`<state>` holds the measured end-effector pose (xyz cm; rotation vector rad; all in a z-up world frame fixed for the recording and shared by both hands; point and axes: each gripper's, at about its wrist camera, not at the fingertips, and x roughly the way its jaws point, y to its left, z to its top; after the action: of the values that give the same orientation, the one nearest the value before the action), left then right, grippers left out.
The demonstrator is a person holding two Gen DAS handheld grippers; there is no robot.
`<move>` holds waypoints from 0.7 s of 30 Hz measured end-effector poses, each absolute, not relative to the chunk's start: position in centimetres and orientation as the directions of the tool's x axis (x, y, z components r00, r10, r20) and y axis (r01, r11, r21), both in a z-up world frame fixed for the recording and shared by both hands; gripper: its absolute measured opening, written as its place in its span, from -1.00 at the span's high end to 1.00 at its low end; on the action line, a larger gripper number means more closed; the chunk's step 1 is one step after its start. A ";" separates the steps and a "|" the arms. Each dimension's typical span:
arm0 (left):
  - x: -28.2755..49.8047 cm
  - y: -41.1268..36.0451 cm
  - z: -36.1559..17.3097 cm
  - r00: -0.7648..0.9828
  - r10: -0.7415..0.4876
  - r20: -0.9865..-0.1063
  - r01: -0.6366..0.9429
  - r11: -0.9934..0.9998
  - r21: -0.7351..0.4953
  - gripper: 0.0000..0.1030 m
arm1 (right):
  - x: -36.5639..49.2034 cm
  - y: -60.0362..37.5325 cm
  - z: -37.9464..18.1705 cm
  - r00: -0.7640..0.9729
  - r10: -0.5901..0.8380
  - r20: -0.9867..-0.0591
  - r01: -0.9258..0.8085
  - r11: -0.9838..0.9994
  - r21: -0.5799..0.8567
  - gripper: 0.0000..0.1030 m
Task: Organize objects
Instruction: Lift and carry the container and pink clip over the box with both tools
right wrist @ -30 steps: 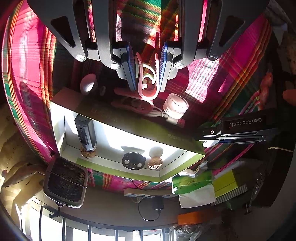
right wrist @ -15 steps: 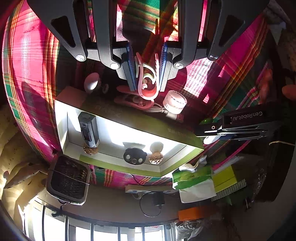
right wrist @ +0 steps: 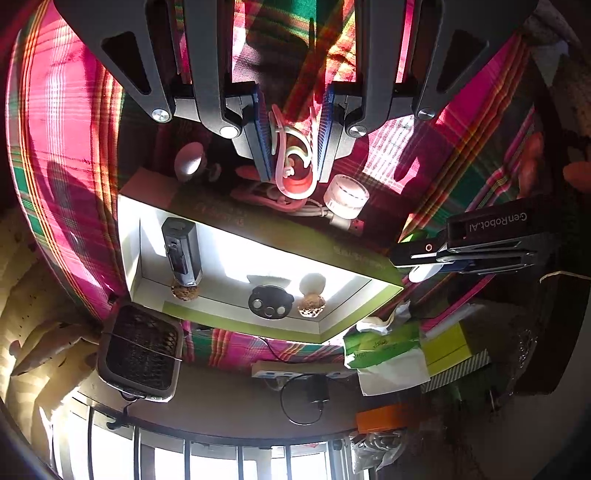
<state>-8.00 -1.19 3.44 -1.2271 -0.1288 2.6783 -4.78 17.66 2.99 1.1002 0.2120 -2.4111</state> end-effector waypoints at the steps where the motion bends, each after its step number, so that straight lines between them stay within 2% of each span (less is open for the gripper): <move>1: -7.9 -1.2 3.5 -0.639 0.209 -0.740 -0.137 -0.978 -0.158 0.40 | -4.8 17.7 3.0 -0.563 -0.360 -0.744 0.482 -0.874 0.058 0.53; 21: -7.2 -0.3 5.4 -0.657 0.225 -0.720 -0.171 -0.974 -0.149 0.40 | -5.7 18.3 5.0 -0.580 -0.388 -0.716 0.475 -0.876 0.089 0.53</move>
<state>-7.20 -0.34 5.45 -1.1759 -0.1001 2.6750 -5.67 18.33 4.99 1.0612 0.1533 -2.4241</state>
